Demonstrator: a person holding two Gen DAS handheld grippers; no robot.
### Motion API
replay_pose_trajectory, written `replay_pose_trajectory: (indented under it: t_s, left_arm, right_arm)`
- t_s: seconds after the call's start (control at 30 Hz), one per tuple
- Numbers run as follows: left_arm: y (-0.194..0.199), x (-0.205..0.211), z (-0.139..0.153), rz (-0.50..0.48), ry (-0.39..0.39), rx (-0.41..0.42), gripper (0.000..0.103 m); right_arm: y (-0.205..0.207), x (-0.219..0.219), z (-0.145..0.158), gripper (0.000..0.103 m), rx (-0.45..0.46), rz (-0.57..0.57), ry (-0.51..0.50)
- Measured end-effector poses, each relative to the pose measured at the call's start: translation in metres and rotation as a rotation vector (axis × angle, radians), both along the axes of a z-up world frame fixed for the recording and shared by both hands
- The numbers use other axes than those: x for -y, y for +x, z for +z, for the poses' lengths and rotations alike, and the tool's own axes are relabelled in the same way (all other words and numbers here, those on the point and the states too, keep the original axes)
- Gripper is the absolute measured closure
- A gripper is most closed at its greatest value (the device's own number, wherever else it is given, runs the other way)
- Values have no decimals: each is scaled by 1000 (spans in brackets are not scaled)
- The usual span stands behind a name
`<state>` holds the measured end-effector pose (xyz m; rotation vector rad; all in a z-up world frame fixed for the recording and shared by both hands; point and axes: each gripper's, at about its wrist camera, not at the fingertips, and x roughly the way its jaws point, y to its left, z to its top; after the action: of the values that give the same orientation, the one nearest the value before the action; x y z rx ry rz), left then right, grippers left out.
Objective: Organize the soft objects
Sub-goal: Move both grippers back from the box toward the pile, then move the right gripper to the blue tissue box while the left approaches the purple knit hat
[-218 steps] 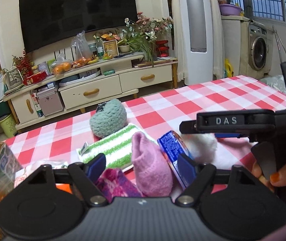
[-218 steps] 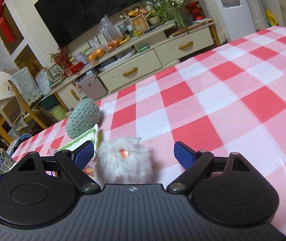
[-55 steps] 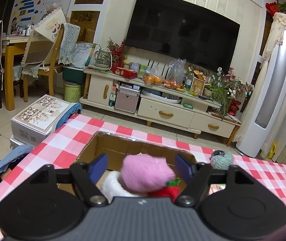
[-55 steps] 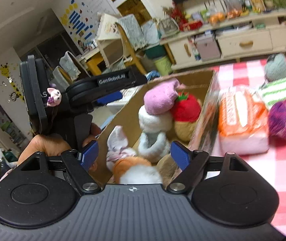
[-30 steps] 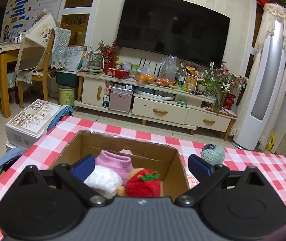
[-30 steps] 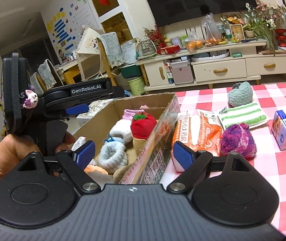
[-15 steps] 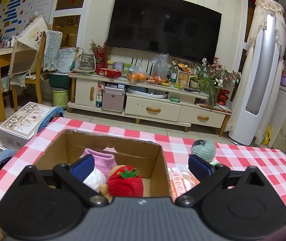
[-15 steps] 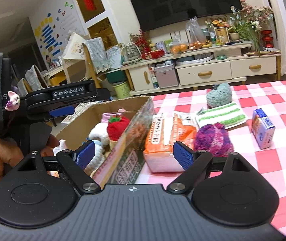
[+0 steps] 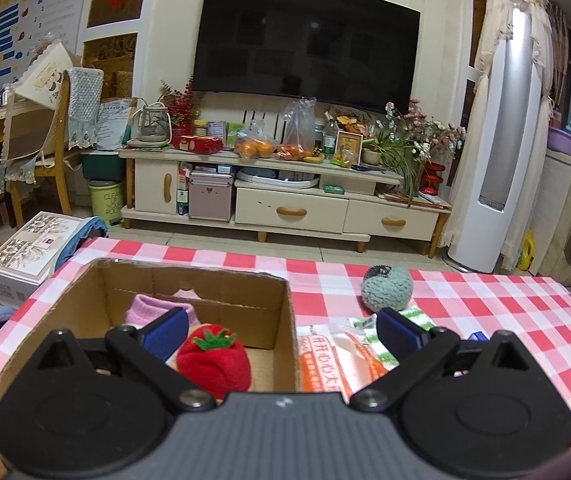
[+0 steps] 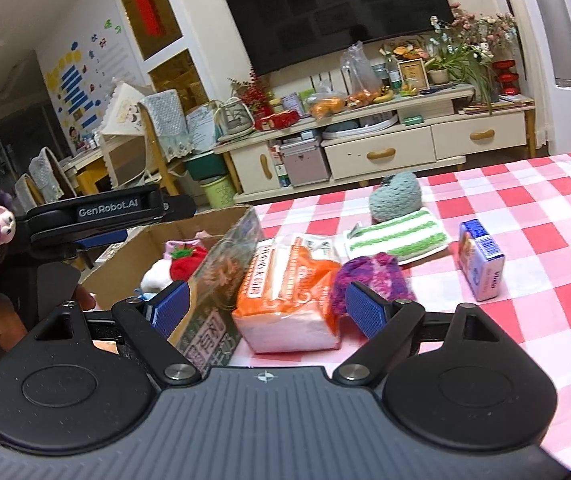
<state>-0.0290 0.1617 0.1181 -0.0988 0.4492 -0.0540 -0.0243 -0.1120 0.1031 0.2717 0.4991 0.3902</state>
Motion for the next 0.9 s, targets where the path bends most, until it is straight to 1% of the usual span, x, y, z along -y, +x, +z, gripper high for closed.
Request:
replay_pose_trajectory:
  t_s: [0.63, 0.9]
  left_arm:
    - [1, 47, -10, -93, 67, -12, 3]
    - [2, 72, -16, -150, 115, -16, 3]
  right_arm:
    - [-4, 11, -9, 0, 3, -133, 11]
    - [-2, 15, -13, 0, 16, -213, -21]
